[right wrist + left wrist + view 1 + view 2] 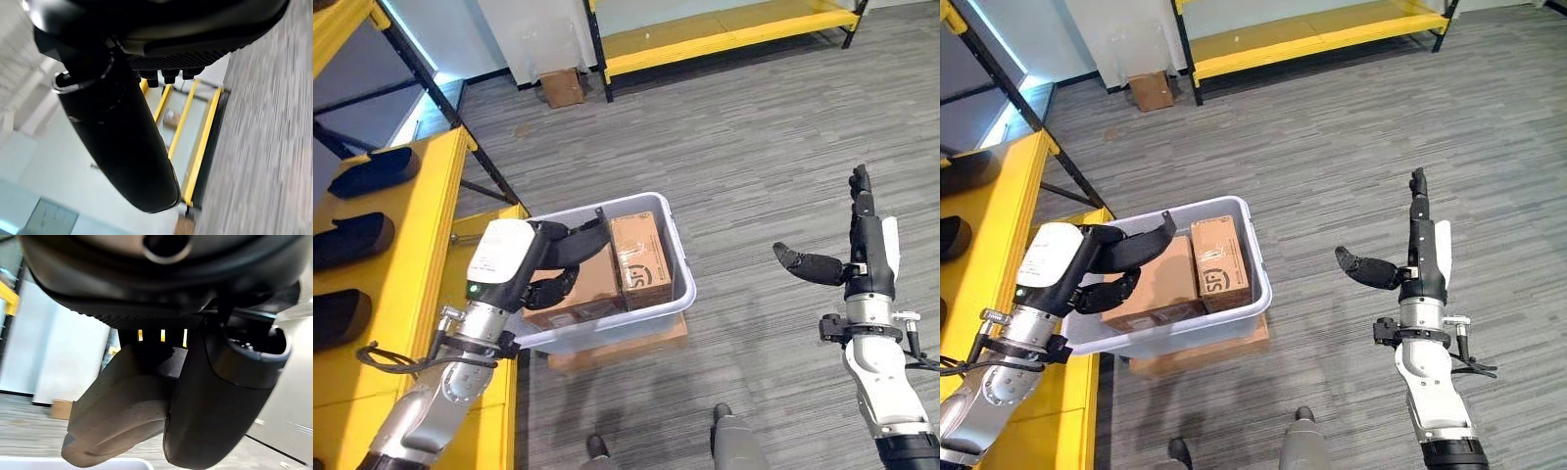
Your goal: Move parts from the plastic box to the shelf.
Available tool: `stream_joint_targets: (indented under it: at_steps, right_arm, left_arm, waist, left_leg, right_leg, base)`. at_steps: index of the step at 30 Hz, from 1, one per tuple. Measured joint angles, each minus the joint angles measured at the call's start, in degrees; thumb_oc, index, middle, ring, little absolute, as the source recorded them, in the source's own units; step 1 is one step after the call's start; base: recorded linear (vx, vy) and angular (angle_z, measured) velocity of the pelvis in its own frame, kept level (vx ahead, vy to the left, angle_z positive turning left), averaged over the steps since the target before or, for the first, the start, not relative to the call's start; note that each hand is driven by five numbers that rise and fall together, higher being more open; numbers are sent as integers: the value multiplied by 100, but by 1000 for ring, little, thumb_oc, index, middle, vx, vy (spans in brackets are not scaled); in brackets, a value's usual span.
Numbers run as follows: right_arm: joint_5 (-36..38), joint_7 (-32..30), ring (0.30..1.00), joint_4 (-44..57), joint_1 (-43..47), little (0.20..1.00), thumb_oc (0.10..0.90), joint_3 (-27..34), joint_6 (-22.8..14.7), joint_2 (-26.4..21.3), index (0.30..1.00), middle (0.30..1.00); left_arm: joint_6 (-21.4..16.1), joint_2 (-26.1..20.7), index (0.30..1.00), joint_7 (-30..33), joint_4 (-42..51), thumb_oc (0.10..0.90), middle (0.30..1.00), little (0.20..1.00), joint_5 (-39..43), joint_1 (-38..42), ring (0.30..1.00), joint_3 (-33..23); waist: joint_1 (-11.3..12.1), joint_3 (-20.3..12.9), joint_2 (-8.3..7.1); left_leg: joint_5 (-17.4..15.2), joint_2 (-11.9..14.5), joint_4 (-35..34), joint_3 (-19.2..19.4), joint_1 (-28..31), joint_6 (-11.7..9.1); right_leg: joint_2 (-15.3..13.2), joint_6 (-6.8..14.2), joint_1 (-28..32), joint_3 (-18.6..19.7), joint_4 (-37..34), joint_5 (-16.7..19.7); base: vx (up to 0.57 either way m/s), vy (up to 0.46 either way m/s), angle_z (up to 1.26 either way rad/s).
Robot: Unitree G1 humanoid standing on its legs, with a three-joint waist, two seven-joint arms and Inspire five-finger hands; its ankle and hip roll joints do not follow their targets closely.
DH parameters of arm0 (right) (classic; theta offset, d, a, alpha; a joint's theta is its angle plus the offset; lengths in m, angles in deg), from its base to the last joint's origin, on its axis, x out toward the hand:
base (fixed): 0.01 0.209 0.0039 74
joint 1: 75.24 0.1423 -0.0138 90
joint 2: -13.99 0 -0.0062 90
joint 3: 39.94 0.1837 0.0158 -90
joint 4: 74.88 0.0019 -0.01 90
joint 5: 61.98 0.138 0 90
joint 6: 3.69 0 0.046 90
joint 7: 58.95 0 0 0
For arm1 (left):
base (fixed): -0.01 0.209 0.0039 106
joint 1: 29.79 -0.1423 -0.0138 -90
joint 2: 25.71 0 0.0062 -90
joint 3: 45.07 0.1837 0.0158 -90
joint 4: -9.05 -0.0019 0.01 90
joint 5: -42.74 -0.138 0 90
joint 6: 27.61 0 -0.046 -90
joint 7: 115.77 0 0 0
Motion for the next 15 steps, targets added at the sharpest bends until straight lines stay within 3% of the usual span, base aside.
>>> stream_joint_targets:
  at_steps: [1,2,3,4,5,6,8,9,10,11,12,14,15]
  right_arm:
    - [2,25,1000,61,3,1000,900,94,0,-88,1000,1000]
    - [41,27,1000,147,2,1000,900,130,0,-38,1000,1000]
    - [83,30,1000,193,1,1000,900,141,-6,21,1000,1000]
    - [110,78,1000,322,-121,1000,900,225,-22,48,1000,1000]
    - [109,111,1000,417,-261,1000,900,263,-23,36,1000,1000]
    - [109,186,1000,514,-381,1000,900,325,-24,36,1000,1000]
    - [111,196,1000,745,-702,1000,900,609,-71,120,1000,1000]
    - [110,205,1000,780,-786,1000,900,719,-70,191,1000,1000]
    - [115,200,1000,818,-898,1000,900,884,-70,347,1000,1000]
    - [114,181,1000,818,-989,1000,900,974,-69,436,1000,1000]
    - [114,184,1000,822,-1014,1000,900,1008,-75,454,1000,1000]
    - [107,198,1000,825,-1148,1000,900,1039,-116,505,1000,1000]
    - [96,193,1000,826,-1224,1000,900,1049,-122,571,1000,1000]
  left_arm:
    - [10,-10,300,-20,7,400,300,300,2,78,300,37]
    - [-1,-30,300,-21,18,400,300,300,1,85,300,67]
    - [-3,-30,300,-22,18,400,300,300,0,87,300,92]
    - [-6,25,300,-36,-49,400,300,300,0,236,300,250]
    - [-20,64,300,-65,-58,400,300,300,-1,298,300,365]
    - [-60,121,300,-140,-29,400,300,300,-2,313,300,380]
    - [-140,196,300,-149,63,400,300,300,-8,422,300,390]
    - [-161,213,300,-149,62,400,300,300,-9,509,300,390]
    - [-146,253,300,-151,46,400,300,300,-14,657,300,419]
    - [-143,253,300,-151,62,400,300,300,-14,727,300,443]
    - [-148,246,300,-151,74,400,300,300,-17,752,300,448]
    - [-169,252,300,-151,67,400,300,300,-21,820,300,477]
    - [-167,250,300,-151,59,400,300,300,-34,843,300,514]
  waist:
    - [51,32,-6]
    - [81,50,-42]
    - [71,69,-73]
    - [36,115,-167]
    - [33,110,-197]
    - [-84,105,-204]
    - [-352,70,-147]
    - [-429,69,-144]
    - [-608,64,-131]
    - [-706,46,-91]
    - [-736,37,-44]
    - [-841,2,71]
    - [-867,-4,77]
  left_leg:
    - [406,30,-202,-133,-71,33]
    - [733,44,-261,-126,-153,139]
    - [710,47,-128,-110,-233,124]
    - [146,-151,840,-214,-524,78]
    - [-396,-283,1487,-179,-615,171]
    - [-760,-382,2167,-81,-622,143]
    - [-1156,-531,2532,230,-345,168]
    - [-1204,-528,2339,275,-286,143]
    - [-1475,-466,2072,396,-243,161]
    - [-1332,-537,1531,471,-24,179]
    - [-1417,-536,1210,590,175,242]
    - [-1489,-637,382,671,485,170]
    - [-1373,-771,54,658,653,132]
  right_leg:
    - [-106,-265,-86,-244,134,-117]
    - [-148,-309,-90,-335,113,-147]
    - [-159,-339,-63,-357,72,-141]
    - [-349,-561,32,-621,-70,-26]
    - [-421,-604,139,-688,-251,48]
    - [-478,-644,286,-873,-457,125]
    - [-489,-601,440,-1245,-710,247]
    - [-481,-590,465,-1370,-775,298]
    - [-509,-539,609,-1673,-912,381]
    - [-463,-509,690,-1795,-988,406]
    - [-416,-492,710,-1847,-1008,417]
    - [-412,-406,728,-1966,-1017,501]
    - [-480,-351,747,-1968,-1072,583]
  base:
    - [-225,-232,77]
    - [-222,-229,67]
    - [-192,-222,62]
    - [-77,-154,63]
    - [-74,-226,74]
    - [-46,-189,67]
    - [-52,-54,83]
    - [-36,67,102]
    - [80,123,89]
    - [58,193,75]
    - [59,253,41]
    - [-21,246,20]
    - [-31,157,19]
